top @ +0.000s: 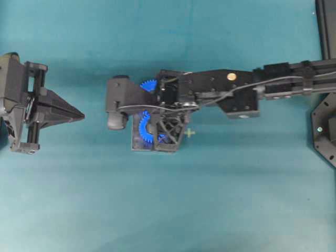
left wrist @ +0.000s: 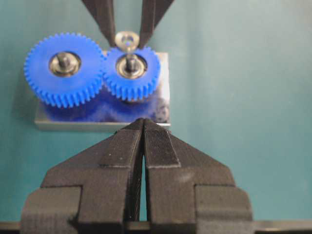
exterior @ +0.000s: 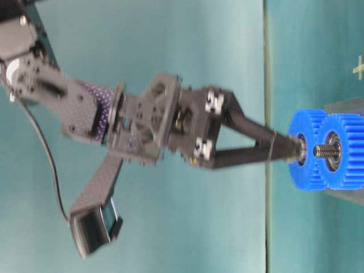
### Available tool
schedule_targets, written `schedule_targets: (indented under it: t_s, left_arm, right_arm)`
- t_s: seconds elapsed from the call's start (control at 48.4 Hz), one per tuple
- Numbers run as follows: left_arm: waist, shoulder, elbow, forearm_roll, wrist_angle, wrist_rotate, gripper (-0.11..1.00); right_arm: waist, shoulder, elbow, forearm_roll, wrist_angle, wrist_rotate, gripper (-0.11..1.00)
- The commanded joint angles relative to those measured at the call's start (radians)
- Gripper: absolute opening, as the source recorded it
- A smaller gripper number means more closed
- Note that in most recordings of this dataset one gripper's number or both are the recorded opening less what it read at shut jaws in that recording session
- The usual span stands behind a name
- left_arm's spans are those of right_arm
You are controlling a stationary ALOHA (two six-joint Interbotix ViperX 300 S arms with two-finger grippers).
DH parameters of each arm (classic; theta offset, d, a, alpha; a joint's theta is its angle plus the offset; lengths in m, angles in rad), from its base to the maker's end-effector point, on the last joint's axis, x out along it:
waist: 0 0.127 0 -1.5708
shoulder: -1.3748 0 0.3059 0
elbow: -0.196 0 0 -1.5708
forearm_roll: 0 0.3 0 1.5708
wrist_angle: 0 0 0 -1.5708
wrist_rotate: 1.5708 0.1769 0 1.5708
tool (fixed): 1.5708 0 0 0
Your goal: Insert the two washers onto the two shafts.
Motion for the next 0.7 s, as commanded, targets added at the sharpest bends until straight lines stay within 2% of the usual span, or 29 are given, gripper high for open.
schedule_targets:
  t_s: [0.0, 0.682]
  left_arm:
    - [-0.002, -0.002, -0.012, 0.002, -0.009, -0.002, 0.00]
    - [-0.002, -0.003, -0.009, 0.002, -0.009, -0.002, 0.00]
  right_arm:
    - [0.000, -0.011, -0.031, -0.002, 0.005, -0.014, 0.33]
    - [0.002, 0.012, -0.026, 0.000, 0.014, -0.014, 0.33]
